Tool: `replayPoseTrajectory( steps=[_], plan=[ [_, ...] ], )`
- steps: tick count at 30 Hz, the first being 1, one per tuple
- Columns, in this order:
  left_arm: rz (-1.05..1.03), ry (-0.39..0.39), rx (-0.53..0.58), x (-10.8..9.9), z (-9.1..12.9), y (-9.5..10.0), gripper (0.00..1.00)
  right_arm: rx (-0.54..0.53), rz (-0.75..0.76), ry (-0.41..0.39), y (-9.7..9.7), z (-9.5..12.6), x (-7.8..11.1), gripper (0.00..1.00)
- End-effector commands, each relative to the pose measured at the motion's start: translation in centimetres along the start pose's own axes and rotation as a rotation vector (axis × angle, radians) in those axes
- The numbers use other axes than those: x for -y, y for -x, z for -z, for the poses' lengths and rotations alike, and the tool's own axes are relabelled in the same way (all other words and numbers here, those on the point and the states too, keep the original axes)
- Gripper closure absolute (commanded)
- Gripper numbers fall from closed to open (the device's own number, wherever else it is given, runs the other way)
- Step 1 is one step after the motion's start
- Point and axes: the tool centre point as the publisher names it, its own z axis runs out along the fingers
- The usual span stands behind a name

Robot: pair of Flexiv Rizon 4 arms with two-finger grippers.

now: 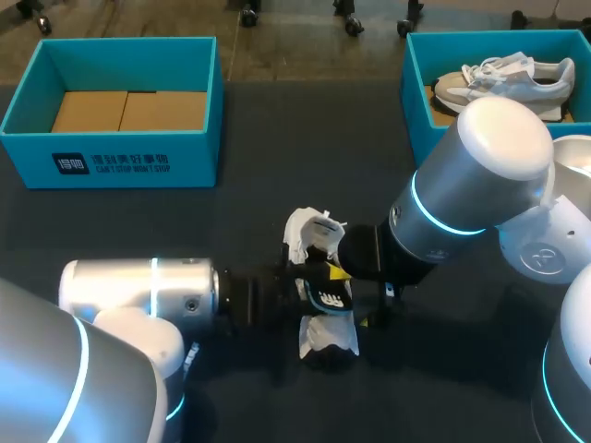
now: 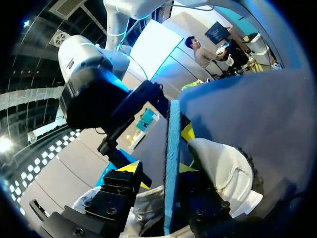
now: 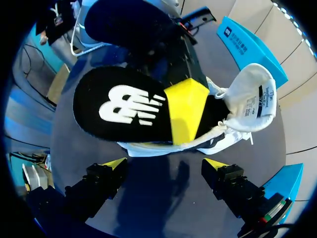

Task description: Take the shoe out of the shoebox, open the shoe tongue, remove and reinsert the insole, then place the shoe into the shoebox

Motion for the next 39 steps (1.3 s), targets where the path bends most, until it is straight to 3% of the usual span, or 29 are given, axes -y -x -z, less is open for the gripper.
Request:
replayPoseTrajectory(
  steps=[1,11,14,16,20,29,36,37,38,39],
  plan=[
    [-0.006,-0.001,-0.006,1.0,1.9,0.0,0.62,0.001,0.000,-0.001,-0.1,-0.1,0.0,0.00],
    [0.019,-0.015,-0.027,0.2,1.5,0.6,0.65,0.001,0.000,-0.001,-0.1,-0.1,0.0,0.00],
    [0.029,-0.031,-0.055,0.2,1.3,0.6,0.80,0.001,0.000,-0.001,-0.1,-0.1,0.0,0.00],
    [0.032,-0.042,-0.070,0.1,1.2,0.5,1.00,0.001,0.000,-0.001,-0.1,-0.1,0.0,0.00],
    [-0.003,-0.053,-0.093,-0.3,0.8,-0.1,1.00,0.001,0.000,-0.001,-0.1,-0.1,0.0,0.00],
    [-0.055,-0.031,-0.123,-3.7,-0.6,-0.7,1.00,0.001,0.000,-0.001,-0.1,-0.1,0.0,0.00],
    [-0.022,-0.054,-0.126,-3.1,-0.3,-0.6,1.00,0.001,0.000,-0.001,-0.1,-0.1,0.0,0.00],
    [-0.018,-0.054,-0.128,-2.8,-0.1,-0.6,0.96,0.001,0.000,-0.001,-0.1,-0.1,0.0,0.00],
    [-0.014,-0.050,-0.127,-2.5,0.1,-0.5,0.73,0.001,0.000,-0.001,-0.1,-0.1,0.0,0.00],
    [-0.003,-0.051,-0.123,-2.3,0.3,-0.5,0.63,0.001,0.000,-0.001,-0.1,-0.1,0.0,0.00]
  ],
)
